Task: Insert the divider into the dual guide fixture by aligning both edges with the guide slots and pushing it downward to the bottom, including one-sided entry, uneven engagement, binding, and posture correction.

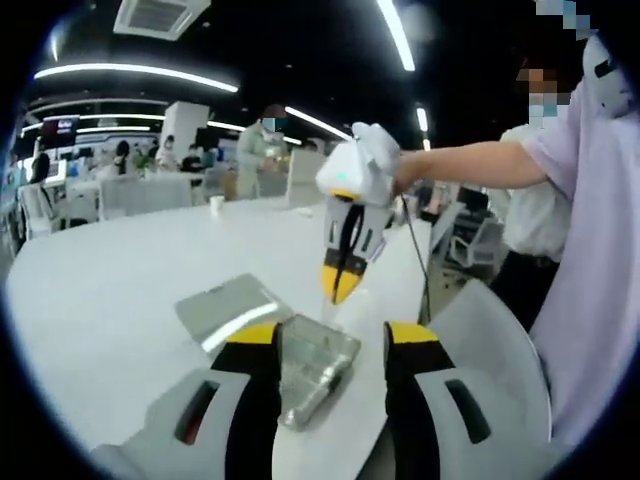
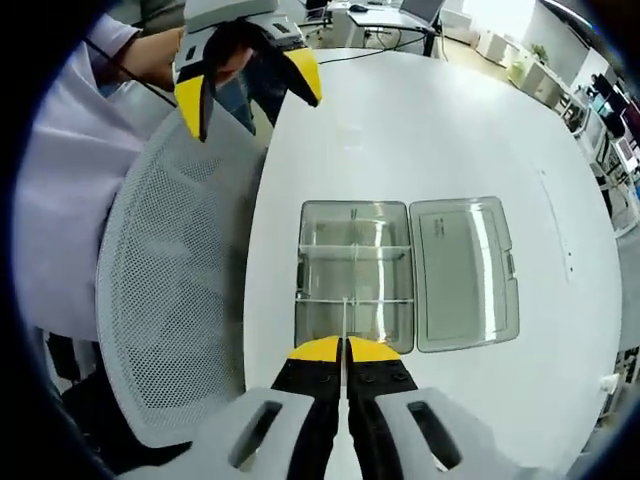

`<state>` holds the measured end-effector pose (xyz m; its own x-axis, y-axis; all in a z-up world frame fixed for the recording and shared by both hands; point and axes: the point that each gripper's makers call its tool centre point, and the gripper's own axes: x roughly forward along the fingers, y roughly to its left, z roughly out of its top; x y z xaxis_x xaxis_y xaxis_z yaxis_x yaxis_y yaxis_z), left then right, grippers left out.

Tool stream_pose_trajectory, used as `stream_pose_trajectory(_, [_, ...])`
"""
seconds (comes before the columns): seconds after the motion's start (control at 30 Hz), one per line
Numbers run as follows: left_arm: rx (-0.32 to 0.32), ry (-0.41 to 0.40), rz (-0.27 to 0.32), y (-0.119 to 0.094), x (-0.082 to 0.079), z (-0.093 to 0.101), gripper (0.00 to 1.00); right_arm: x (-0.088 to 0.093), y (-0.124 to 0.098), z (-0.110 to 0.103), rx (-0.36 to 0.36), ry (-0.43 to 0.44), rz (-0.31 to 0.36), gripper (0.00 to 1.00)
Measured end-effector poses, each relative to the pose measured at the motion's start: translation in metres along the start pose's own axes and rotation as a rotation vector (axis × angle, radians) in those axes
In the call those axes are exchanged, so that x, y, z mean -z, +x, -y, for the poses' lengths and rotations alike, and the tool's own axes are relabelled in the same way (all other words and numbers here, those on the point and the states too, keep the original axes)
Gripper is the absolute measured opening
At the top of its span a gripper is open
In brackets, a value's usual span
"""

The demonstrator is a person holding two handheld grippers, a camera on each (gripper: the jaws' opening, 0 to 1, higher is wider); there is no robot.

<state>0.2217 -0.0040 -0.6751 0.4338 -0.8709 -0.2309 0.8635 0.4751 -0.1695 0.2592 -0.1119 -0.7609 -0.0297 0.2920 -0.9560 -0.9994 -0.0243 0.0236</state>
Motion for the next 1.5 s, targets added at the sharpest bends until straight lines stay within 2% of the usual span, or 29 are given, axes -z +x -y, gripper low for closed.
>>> stream_pose_trajectory(0.7, [-0.031,-0.012,-0.014,-0.007,0.004,-0.006,0.38,0.014,0.021,0.01,-0.012,0.019,-0.091,0.0])
stream_pose_trajectory(1.5, [-0.034,-0.02,-0.012,-0.007,0.007,-0.009,0.37,0.015,0.024,0.008,-0.011,-0.017,-0.138,0.0])
